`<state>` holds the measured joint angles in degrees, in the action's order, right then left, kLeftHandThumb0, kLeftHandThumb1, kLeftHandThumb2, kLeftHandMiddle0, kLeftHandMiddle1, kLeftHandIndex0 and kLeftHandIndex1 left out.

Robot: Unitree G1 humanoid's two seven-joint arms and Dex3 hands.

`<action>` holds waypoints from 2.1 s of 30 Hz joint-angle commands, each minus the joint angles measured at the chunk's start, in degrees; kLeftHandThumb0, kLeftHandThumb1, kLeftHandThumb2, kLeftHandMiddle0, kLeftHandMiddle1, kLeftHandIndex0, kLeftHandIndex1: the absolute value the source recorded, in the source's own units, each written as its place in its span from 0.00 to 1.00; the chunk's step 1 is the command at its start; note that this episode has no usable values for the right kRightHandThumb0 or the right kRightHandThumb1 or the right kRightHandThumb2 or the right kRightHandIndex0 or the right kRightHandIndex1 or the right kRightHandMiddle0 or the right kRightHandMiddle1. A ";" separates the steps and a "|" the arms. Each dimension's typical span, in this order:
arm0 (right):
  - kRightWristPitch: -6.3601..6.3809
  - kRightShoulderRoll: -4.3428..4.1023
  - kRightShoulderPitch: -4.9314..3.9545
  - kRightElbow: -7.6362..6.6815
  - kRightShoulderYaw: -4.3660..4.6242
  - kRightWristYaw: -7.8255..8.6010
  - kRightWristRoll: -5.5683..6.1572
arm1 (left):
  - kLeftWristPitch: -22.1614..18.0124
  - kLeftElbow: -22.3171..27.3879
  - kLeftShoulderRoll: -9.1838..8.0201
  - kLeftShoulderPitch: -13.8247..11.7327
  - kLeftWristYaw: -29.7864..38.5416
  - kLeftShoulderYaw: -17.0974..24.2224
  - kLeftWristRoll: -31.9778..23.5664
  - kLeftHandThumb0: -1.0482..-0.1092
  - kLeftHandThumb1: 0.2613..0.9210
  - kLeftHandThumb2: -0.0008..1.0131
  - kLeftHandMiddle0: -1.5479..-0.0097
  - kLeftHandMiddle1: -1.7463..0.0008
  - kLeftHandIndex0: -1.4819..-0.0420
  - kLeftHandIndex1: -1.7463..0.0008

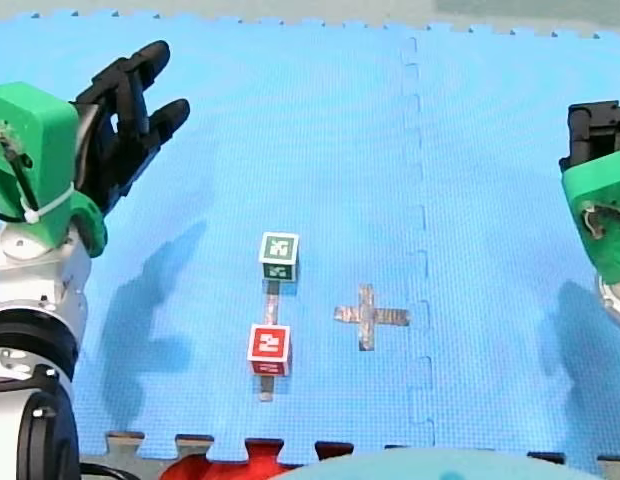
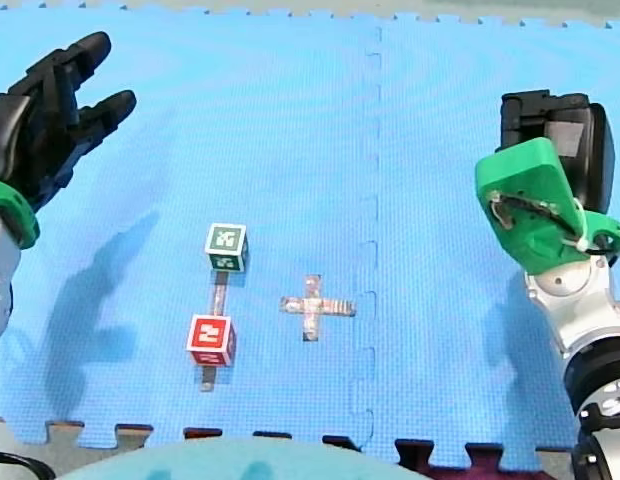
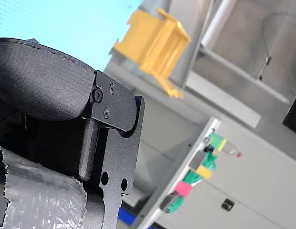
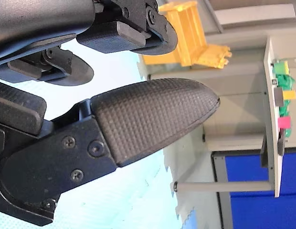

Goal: Stack cube left

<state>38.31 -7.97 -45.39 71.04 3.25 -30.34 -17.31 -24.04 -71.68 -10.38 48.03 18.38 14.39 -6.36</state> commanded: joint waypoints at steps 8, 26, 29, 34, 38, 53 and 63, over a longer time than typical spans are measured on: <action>0.35 -0.11 -0.19 -0.15 -0.40 0.14 0.49 | -0.02 -0.02 -0.41 0.29 0.01 0.17 -0.18 0.00 1.00 0.80 0.66 1.00 0.76 1.00; 0.28 -0.12 -0.31 -0.09 -0.57 0.38 0.63 | -4.13 -0.21 -0.99 -1.01 -5.32 -2.25 3.65 0.02 1.00 0.70 0.46 0.06 0.50 0.99; 0.26 -0.14 -0.33 -0.13 -0.61 0.41 0.64 | -5.36 -0.34 -0.79 -1.24 -8.33 -3.35 5.48 0.01 1.00 0.72 0.44 0.01 0.57 1.00; 0.11 -0.10 -0.41 -0.14 -0.55 0.29 0.53 | -5.03 -0.41 -0.63 -1.14 -8.10 -3.22 5.24 0.00 1.00 0.75 0.43 0.00 0.55 0.99; -0.06 0.06 -0.50 -0.13 -0.44 0.17 0.43 | -4.63 -0.39 -0.72 -0.98 -6.70 -2.95 4.73 0.00 1.00 0.75 0.43 0.00 0.55 0.99; -0.17 0.05 -0.44 -0.07 -0.44 0.16 0.50 | -2.78 -0.29 -2.95 0.09 0.21 -1.91 2.74 0.50 0.54 0.01 0.40 0.00 0.44 0.99; 0.09 0.05 -0.50 0.01 -1.12 1.26 1.44 | -0.92 0.91 -5.82 0.43 8.48 -1.32 0.82 0.57 0.58 0.01 0.39 0.00 0.57 1.00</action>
<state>38.27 -7.73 -45.66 71.12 2.32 -29.12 -16.10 -25.05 -71.29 -15.63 48.39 26.26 13.13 -5.26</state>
